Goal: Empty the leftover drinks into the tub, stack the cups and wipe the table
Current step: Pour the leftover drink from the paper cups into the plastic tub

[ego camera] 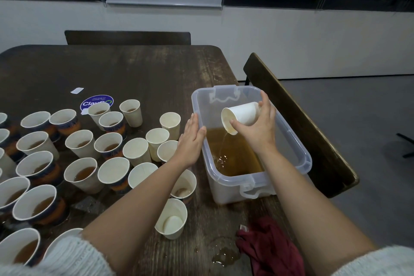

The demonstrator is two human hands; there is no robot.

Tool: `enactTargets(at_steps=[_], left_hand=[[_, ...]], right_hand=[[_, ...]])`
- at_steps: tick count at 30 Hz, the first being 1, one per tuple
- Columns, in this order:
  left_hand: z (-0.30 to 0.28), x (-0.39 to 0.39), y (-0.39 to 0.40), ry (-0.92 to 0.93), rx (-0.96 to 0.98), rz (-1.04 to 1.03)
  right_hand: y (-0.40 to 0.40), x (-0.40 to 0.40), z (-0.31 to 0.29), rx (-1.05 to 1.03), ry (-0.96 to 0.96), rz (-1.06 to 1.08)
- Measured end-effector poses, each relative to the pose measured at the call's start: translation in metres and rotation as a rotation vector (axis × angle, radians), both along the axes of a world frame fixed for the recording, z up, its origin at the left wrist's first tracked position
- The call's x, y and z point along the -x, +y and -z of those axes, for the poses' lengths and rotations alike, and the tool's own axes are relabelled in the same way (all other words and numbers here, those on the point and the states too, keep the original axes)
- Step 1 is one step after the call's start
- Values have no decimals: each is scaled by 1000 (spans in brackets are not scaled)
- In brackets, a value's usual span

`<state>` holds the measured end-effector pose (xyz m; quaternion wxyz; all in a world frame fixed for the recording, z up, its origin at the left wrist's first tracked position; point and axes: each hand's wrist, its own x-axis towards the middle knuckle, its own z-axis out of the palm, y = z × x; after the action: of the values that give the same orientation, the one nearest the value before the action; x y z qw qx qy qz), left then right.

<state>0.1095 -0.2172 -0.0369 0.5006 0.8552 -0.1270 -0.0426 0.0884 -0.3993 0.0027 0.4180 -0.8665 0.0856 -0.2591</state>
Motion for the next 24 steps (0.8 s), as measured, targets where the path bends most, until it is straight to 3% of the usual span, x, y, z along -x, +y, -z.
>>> enactTargets(at_steps=[13,16,21,24], left_hand=[[-4,3,-1,1,-17,-10],[-5,2,0,-4,-44,-7],[-22,-2,14,-30,-250,21],[-39,4,30,-86,-112,52]], right_hand=[[2,1,1,68,-24,-23],[2,2,0,-13,14,-22],[13,4,-10,-160,121,-77],[35,8,-22,-292,132,-137]])
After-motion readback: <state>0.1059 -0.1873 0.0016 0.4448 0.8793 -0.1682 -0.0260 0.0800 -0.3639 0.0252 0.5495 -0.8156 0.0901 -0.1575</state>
